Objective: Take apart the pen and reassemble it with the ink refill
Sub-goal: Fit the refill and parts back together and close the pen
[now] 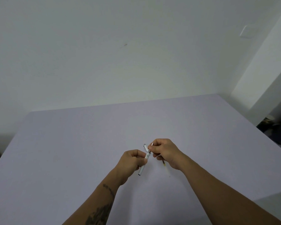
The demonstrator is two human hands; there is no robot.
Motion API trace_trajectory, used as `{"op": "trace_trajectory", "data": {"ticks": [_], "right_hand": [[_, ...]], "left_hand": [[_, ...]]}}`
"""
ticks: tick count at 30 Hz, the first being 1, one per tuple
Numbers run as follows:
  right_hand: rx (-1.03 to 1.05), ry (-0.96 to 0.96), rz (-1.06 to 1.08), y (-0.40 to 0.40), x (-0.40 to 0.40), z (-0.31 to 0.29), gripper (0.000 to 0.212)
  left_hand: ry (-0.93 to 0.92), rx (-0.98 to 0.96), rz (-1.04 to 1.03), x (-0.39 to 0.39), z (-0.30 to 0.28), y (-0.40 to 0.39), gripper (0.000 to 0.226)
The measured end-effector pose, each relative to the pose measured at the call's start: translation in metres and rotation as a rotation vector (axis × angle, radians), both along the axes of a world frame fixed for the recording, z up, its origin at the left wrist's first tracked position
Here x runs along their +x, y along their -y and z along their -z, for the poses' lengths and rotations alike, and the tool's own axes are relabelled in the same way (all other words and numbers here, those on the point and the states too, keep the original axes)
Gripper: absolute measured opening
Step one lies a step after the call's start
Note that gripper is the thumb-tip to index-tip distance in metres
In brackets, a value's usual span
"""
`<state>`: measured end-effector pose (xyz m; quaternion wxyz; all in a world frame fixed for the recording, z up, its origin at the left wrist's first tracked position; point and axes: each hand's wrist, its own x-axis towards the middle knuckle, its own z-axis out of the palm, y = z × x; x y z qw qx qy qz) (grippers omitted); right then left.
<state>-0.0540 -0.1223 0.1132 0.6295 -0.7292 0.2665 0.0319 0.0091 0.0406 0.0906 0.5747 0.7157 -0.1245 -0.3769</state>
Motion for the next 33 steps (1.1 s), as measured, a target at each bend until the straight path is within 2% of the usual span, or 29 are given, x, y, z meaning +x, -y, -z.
{"op": "trace_trajectory", "data": {"ticks": [8,11,14,20,26,30,33], "right_hand": [[-0.049,-0.002,-0.005,-0.003,-0.003,0.001,0.021],[0.098,-0.004,-0.021,-0.001,-0.006,-0.001,0.012],[0.173,0.015,-0.027,0.003,-0.008,-0.001,0.018],[0.118,-0.003,0.013,-0.002,-0.007,0.001,0.014],[0.022,-0.001,0.020,-0.006,-0.007,0.002,0.023],[0.179,-0.003,0.001,-0.004,-0.009,-0.004,0.015],[0.214,0.002,-0.018,-0.002,-0.011,-0.004,0.019]], "left_hand": [[-0.011,-0.005,0.004,-0.003,0.001,-0.001,0.014],[-0.019,-0.003,-0.006,-0.002,0.001,-0.001,0.015],[-0.019,0.003,-0.008,-0.002,0.001,-0.001,0.014],[-0.017,0.008,0.008,-0.005,0.004,-0.002,0.013],[-0.021,-0.001,0.007,-0.006,0.004,-0.003,0.012],[-0.039,-0.019,-0.011,-0.005,0.001,-0.004,0.016],[-0.047,-0.026,-0.024,-0.002,0.001,-0.006,0.016]]}}
